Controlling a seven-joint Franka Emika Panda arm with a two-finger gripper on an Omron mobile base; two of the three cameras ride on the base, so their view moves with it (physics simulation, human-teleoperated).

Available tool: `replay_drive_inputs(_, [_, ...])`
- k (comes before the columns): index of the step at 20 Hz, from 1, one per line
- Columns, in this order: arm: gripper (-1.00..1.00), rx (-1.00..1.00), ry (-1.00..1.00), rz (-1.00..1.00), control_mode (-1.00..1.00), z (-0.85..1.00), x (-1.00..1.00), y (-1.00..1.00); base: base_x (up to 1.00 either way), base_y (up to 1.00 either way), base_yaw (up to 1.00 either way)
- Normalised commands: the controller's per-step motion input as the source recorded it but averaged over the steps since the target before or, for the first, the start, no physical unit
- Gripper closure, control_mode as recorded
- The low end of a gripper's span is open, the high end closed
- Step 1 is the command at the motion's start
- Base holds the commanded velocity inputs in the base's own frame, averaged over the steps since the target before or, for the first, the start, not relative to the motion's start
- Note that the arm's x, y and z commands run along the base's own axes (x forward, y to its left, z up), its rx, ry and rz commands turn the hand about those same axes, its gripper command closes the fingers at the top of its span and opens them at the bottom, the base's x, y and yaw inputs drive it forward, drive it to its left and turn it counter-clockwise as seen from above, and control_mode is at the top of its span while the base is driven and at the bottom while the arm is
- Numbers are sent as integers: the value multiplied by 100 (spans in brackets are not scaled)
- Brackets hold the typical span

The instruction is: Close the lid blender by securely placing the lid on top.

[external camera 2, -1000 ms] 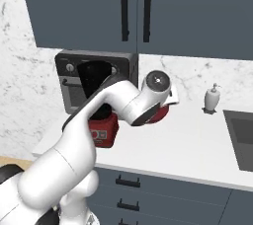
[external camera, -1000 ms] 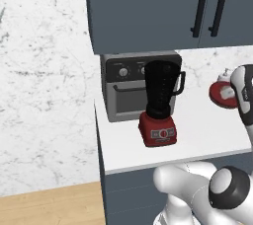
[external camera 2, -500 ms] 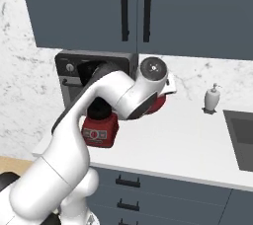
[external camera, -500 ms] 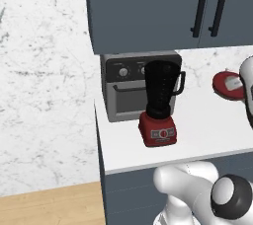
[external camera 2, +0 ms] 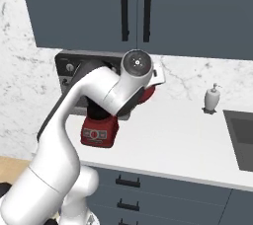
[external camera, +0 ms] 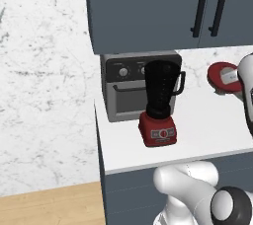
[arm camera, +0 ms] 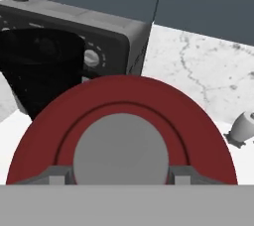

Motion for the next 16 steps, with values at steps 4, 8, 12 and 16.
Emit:
replay_drive_inputs(4, [100, 0, -5, 0, -100, 47, -12, 32, 0, 0, 0])
replay_drive_inputs(8, [100, 0, 0, 1, -100, 44, -13, 38, 0, 0, 0])
replay_drive_inputs(12, [100, 0, 0, 2, -100, 41, -13, 44, 0, 0, 0])
replay_drive_inputs(16, [100, 0, 0, 2, -100, 39, -10, 37, 0, 0, 0])
